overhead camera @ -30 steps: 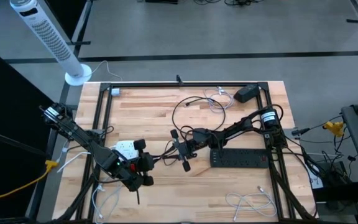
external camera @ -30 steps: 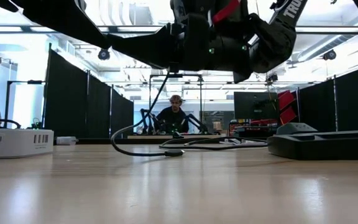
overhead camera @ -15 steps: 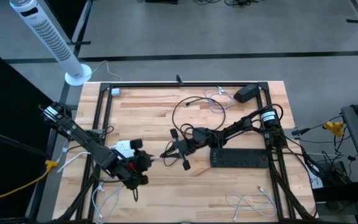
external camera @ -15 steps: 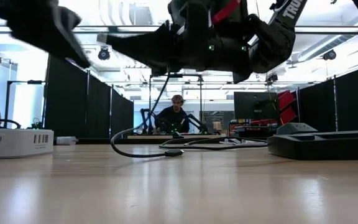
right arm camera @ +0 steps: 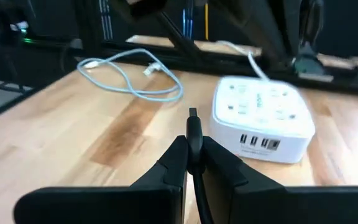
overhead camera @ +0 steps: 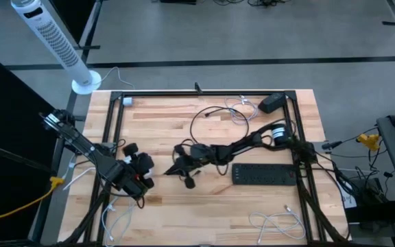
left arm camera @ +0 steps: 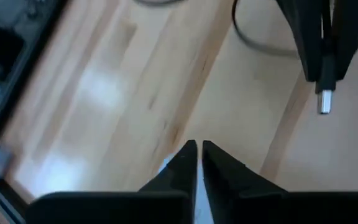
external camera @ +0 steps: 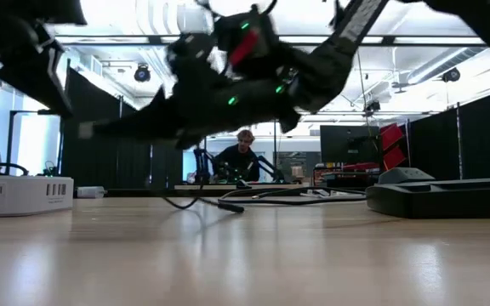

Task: Insert USB
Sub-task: Insert the bottom black charger cable into the white outlet extension

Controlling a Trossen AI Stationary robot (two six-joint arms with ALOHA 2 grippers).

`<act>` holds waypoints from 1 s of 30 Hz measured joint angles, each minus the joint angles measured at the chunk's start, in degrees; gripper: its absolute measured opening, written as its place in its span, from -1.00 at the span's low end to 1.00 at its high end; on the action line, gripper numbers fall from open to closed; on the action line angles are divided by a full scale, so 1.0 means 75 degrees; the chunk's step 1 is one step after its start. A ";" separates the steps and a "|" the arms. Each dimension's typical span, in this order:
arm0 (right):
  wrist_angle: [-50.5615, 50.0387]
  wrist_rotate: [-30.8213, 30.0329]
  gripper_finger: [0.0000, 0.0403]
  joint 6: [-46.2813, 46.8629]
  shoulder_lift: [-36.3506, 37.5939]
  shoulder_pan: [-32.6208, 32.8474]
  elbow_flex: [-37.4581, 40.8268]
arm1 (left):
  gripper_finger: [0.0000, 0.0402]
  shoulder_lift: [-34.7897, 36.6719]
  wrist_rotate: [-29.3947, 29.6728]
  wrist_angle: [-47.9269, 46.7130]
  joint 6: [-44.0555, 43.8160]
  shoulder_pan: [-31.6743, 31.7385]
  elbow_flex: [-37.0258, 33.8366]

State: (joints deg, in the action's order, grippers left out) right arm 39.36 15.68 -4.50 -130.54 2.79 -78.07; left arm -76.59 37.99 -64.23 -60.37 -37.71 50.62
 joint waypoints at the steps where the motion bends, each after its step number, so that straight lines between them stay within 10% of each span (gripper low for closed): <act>1: -0.0065 -0.0045 -0.91 0.0006 -0.0188 -0.0006 -0.0184 | -0.98 0.0057 -0.0112 0.0027 -0.0143 0.0000 -0.0143; 14: -0.1162 -0.0866 -0.91 0.0278 -0.1177 -0.0074 -0.1702 | -1.00 0.1073 -0.1105 0.1973 -0.1096 0.0012 -0.2425; 30: -0.0717 -0.0941 -0.91 0.0490 -0.1682 -0.0141 -0.1782 | -1.00 0.1146 -0.0931 0.2454 -0.1126 -0.0052 -0.2614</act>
State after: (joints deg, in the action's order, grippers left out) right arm 33.98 8.62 -0.83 -143.16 1.74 -91.44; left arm -67.99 31.00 -45.82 -68.81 -38.11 31.02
